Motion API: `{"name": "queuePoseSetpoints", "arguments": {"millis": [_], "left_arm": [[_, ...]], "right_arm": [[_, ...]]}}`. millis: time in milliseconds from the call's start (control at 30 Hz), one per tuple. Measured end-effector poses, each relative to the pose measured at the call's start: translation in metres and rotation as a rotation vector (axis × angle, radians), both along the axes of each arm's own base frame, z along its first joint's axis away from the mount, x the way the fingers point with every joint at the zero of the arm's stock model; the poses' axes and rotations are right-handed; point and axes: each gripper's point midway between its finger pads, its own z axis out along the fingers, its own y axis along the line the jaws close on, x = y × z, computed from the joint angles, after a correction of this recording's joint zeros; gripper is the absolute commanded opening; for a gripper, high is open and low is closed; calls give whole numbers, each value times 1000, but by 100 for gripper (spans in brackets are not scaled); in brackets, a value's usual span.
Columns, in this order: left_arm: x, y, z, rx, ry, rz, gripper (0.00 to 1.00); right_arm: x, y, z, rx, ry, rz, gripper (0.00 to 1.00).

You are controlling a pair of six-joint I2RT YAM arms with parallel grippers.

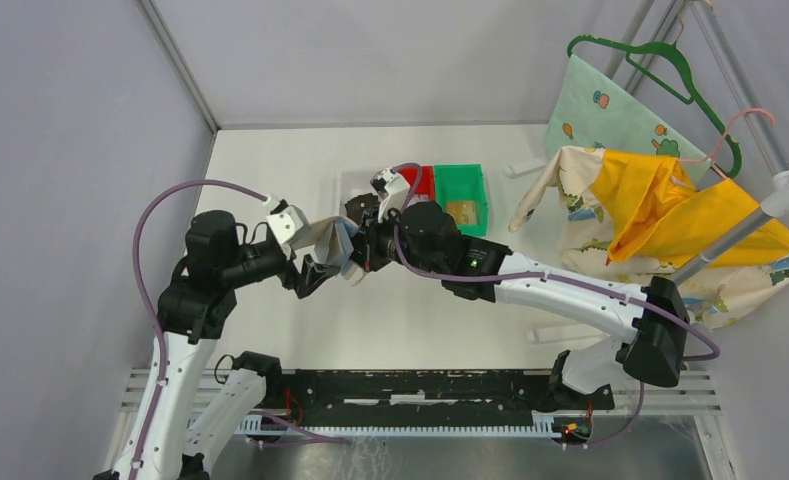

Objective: Take the credit cards out of the card holder
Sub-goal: Remove the credit card from the card holder.

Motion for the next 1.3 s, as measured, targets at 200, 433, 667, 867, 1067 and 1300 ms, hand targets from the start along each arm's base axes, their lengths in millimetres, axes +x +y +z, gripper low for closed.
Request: {"name": "queuePoseSetpoints", "arguments": {"millis": [200, 433, 667, 867, 1067, 1300], "left_arm": [[4, 4, -1, 16, -9, 31, 76], [12, 14, 11, 25, -89, 109, 74], [20, 22, 23, 27, -153, 171, 74], [22, 24, 24, 29, -160, 180, 74], [17, 19, 22, 24, -135, 146, 74], [5, 10, 27, 6, -102, 69, 63]], "right_arm": [[2, 3, 1, -4, 0, -4, 0], [7, 1, 1, -4, -6, -31, 0], [4, -3, -1, 15, -14, -24, 0], [-8, -3, 0, 51, -22, 35, 0], [-23, -2, 2, 86, -66, 129, 0], [-37, -8, 20, 104, -149, 209, 0]]}}
